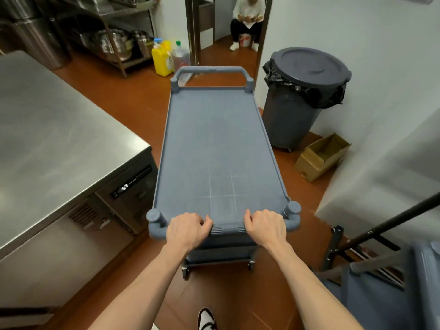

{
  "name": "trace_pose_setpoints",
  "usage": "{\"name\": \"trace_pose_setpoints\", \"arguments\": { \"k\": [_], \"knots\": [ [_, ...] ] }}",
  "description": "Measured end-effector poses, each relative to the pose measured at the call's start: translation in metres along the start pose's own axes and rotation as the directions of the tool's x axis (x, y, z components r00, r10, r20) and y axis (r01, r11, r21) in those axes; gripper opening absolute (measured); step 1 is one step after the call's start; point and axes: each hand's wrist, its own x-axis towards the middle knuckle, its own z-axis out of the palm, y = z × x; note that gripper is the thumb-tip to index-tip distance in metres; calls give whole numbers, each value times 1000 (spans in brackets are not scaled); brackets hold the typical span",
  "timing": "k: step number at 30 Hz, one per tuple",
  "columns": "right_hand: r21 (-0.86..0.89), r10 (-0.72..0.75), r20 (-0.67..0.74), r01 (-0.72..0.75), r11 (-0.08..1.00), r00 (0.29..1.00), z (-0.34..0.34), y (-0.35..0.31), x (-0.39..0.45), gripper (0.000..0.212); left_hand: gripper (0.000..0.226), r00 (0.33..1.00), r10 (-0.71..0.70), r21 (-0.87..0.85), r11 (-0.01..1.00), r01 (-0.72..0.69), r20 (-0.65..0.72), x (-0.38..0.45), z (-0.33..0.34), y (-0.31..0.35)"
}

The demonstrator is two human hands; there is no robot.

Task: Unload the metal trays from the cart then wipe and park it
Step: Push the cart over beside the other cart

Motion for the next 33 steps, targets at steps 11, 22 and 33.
{"name": "trace_pose_setpoints", "arguments": {
  "k": [11,22,33],
  "knots": [
    [-9,-64,-20,64,998,998,-8,3,150,61,64,999,-36,-32,999,35,-21,133,-18,-2],
    [-26,-155,4,155,988,988,-14,5,297,62,62,989,-143,-34,989,142,-42,265,-26,-8],
    [-10,-295,36,296,955,955,-23,3,425,62,60,949,-298,44,952,303,-102,366,-32,-9]
  ]
}}
